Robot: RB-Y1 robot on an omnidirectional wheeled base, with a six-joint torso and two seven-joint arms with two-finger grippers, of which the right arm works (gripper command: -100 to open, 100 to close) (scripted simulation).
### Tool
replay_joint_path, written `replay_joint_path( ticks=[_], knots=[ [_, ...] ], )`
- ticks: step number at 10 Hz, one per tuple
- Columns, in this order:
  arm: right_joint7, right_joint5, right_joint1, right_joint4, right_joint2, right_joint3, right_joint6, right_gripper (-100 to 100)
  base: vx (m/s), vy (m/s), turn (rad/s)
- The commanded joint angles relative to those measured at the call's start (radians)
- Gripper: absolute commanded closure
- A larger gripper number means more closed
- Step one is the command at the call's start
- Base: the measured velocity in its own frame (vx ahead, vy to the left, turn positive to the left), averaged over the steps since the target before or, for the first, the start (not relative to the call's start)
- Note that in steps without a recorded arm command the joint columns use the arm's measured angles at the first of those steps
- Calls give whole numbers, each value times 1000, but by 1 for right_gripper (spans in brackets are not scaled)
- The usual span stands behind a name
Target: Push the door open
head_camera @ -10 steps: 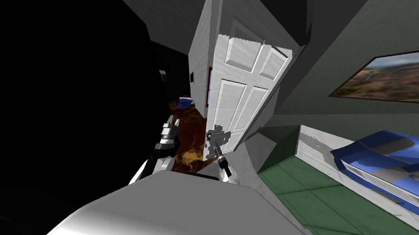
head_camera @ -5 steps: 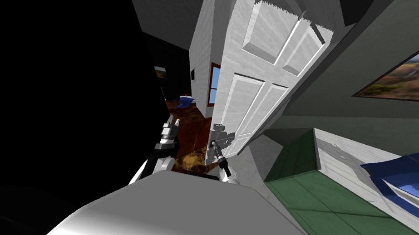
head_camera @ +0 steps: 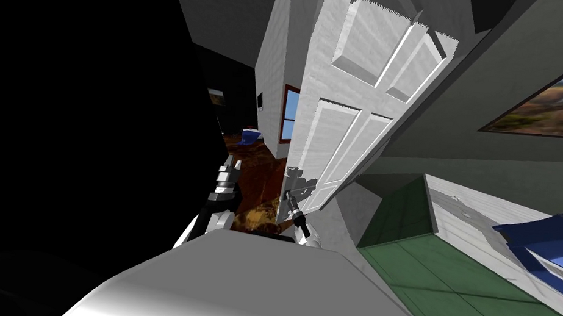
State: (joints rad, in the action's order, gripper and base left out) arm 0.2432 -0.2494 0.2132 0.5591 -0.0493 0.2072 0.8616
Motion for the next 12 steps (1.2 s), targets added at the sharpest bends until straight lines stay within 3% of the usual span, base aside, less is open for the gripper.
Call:
replay_joint_path(
  ticks=[1, 3, 9, 11, 12],
  knots=[
    [1, 1, -1, 0, 0, -1, 1, 100, -10, -7, -2],
    [1, 1, -1, 0, 0, -1, 1, 100, -3, -1, -2],
    [-71, 77, -4, 1, -19, -25, -10, 100, 160, 60, -35],
    [-79, 85, -4, 1, -20, -27, -11, 100, 132, 48, -18],
    [-103, 111, -5, 2, -21, -36, -14, 100, 140, 48, -88]
  ],
)
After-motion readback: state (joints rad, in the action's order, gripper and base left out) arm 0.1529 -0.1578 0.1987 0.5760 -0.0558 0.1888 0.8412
